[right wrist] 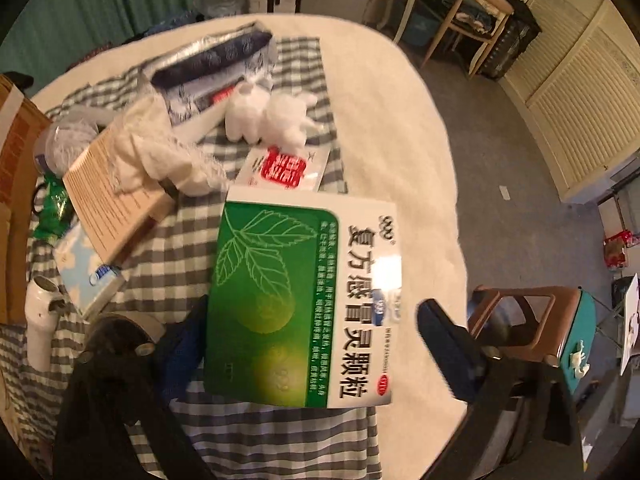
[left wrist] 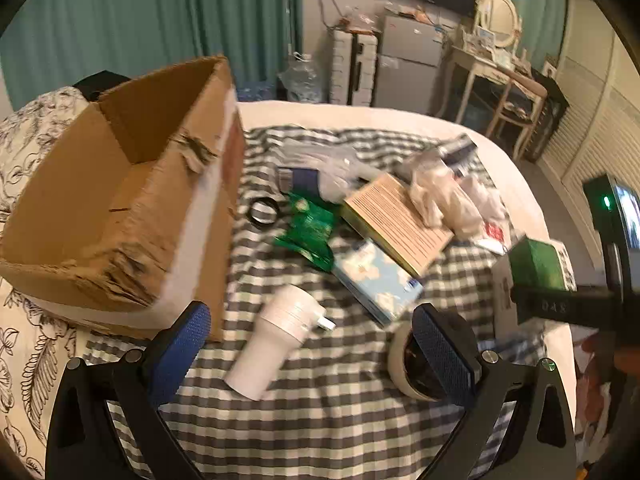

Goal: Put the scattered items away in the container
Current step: 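Grasp the white tape roll with the left tool while the right tool holds the green medicine box, then carry tape roll and green box over the cardboard box and open both tools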

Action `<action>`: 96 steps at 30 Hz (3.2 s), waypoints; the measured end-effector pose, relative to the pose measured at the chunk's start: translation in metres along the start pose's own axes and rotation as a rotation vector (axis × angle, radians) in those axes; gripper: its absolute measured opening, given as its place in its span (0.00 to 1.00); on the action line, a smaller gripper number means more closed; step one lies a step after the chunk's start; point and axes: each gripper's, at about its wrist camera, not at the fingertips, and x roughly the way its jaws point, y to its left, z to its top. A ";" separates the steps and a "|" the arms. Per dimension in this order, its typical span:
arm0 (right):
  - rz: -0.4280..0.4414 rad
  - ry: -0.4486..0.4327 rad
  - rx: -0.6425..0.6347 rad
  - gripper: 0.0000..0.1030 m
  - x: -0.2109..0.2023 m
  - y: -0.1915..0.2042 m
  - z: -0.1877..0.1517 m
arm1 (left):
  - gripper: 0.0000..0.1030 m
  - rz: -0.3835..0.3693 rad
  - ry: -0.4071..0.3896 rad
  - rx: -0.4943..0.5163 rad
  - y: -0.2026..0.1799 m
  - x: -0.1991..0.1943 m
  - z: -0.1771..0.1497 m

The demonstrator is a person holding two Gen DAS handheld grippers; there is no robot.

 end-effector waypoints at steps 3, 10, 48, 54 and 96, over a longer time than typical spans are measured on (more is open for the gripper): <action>-0.011 -0.003 -0.018 0.75 -0.003 0.006 0.000 | 1.00 -0.014 0.006 0.030 -0.011 0.004 -0.008; 0.011 -0.108 -0.012 0.75 -0.044 0.007 0.000 | 1.00 -0.116 0.001 0.180 -0.058 0.010 -0.031; 0.076 -0.133 0.109 0.76 -0.054 -0.030 0.013 | 1.00 -0.116 0.117 0.377 -0.111 0.086 -0.060; 0.084 -0.128 0.120 0.76 -0.053 -0.033 0.013 | 0.98 -0.130 0.120 0.360 -0.103 0.087 -0.055; 0.252 -0.363 0.001 0.76 -0.146 0.027 -0.015 | 0.82 -0.077 -0.193 0.031 0.013 -0.056 0.065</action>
